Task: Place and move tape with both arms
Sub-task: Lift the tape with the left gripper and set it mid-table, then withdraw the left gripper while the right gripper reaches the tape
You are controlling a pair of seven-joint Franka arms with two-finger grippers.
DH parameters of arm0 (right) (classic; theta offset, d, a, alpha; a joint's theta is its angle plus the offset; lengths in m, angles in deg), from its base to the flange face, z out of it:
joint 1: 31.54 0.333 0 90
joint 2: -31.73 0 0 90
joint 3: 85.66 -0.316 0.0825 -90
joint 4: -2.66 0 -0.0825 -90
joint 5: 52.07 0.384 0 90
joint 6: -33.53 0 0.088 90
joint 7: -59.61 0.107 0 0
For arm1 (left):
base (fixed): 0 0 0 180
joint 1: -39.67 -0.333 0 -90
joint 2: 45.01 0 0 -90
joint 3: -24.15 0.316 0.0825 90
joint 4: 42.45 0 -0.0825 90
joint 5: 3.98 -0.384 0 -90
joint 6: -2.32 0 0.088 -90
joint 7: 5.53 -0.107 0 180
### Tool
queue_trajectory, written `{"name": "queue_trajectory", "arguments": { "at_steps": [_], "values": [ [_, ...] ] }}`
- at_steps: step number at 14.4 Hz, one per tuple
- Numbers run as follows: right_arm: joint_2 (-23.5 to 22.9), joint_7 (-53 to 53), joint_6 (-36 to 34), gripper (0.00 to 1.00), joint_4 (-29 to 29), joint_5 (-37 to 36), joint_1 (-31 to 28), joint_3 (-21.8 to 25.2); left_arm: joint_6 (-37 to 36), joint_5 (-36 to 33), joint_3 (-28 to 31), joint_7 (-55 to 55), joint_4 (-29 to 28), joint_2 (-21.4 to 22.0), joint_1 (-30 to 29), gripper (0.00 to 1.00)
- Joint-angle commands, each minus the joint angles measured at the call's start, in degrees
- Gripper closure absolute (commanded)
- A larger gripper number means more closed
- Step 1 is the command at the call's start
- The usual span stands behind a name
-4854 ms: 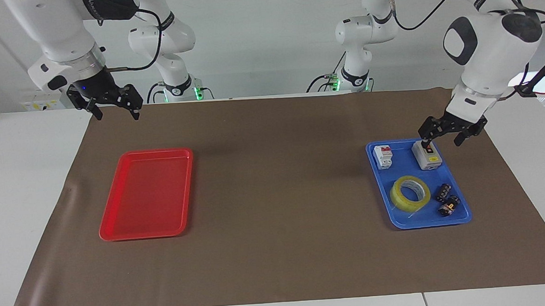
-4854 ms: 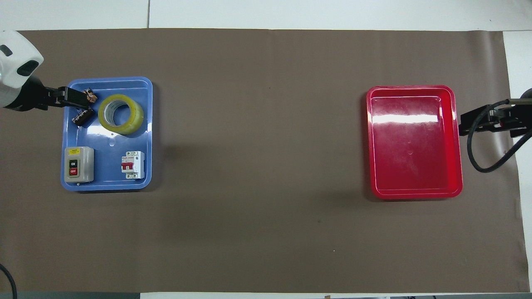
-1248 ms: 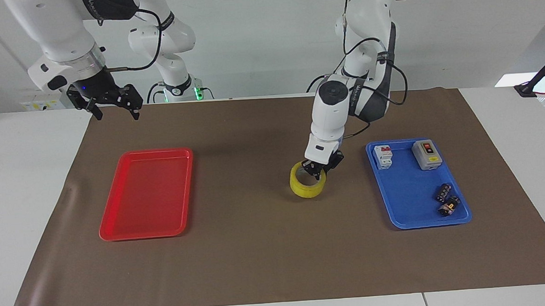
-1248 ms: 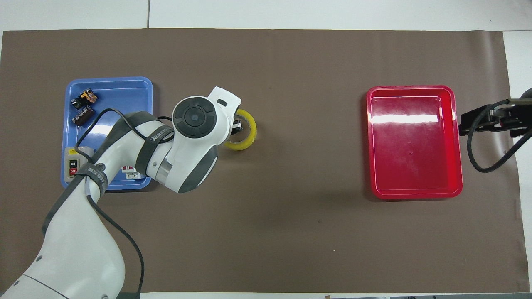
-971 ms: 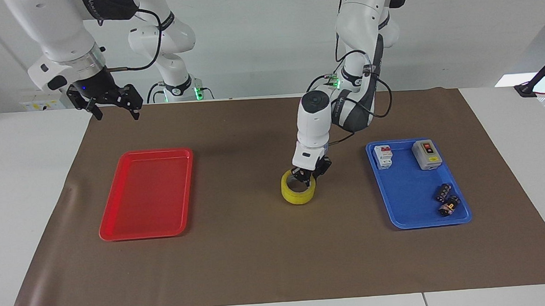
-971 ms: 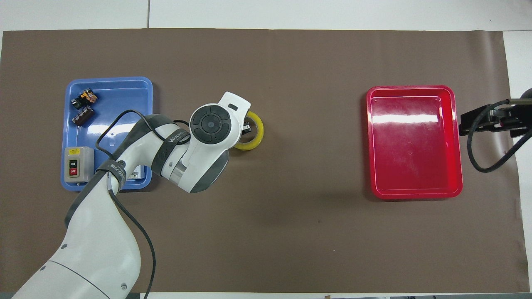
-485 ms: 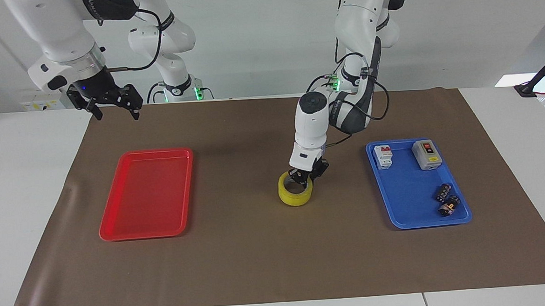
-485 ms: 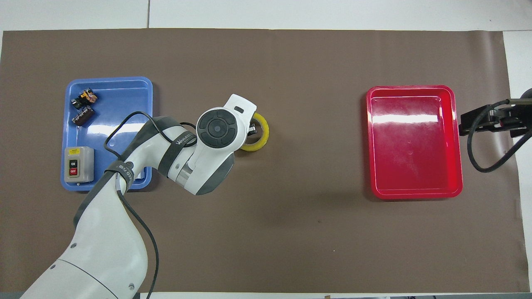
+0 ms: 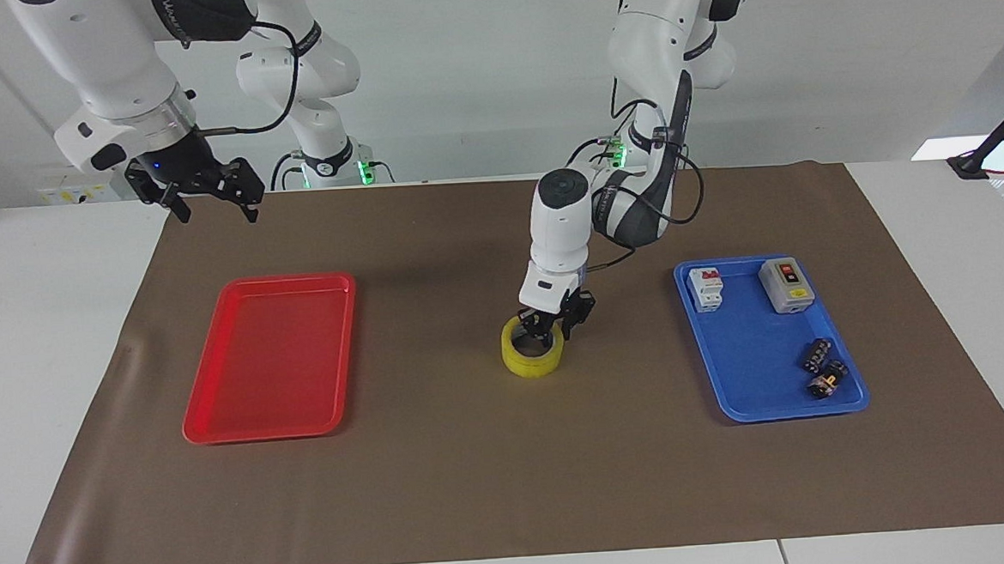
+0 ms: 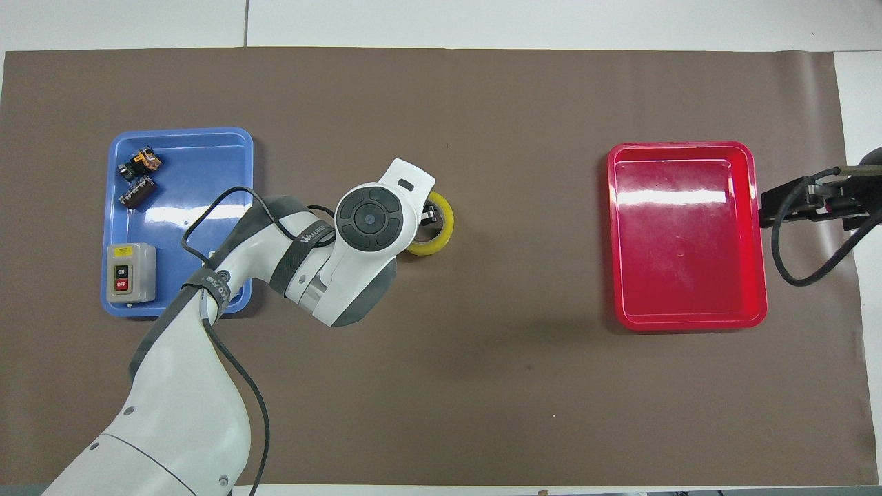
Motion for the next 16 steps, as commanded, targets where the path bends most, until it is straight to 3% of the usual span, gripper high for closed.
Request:
{"name": "queue_trajectory", "arguments": {
  "at_steps": [1, 4, 7, 10, 13, 16],
  "values": [
    [1.1, -1.5, 1.0, 0.00, -1.6, 0.3, -0.7, -0.2, -2.4, -1.3, 0.4, -0.3, -2.2, 6.0, -1.8, 0.00],
    [2.6, -6.2, 4.0, 0.00, -5.1, 2.1, -0.2, -0.2, -8.8, -1.3, 0.5, -3.6, -2.7, 10.6, -4.1, 0.00],
    [0.4, -7.8, 6.8, 0.00, -4.6, 2.1, 1.1, -0.6, -15.4, 0.3, 0.5, -15.1, -2.7, 15.0, -8.9, 0.00],
    [-6.5, -5.8, 9.9, 0.00, -1.1, 1.8, 9.4, -1.0, -19.9, 6.0, 0.5, -28.2, -2.5, 19.5, -15.5, 0.00],
    [-10.9, 2.0, 16.5, 0.00, -2.0, 1.7, 17.5, -1.0, -25.9, 8.6, 0.7, -40.1, -1.6, 22.8, -20.8, 0.00],
    [-13.2, 7.5, 23.7, 0.00, -4.7, 1.7, 22.2, -1.0, -31.5, 8.7, 1.3, -46.1, 2.6, 23.4, -23.7, 0.00]
  ]
}}
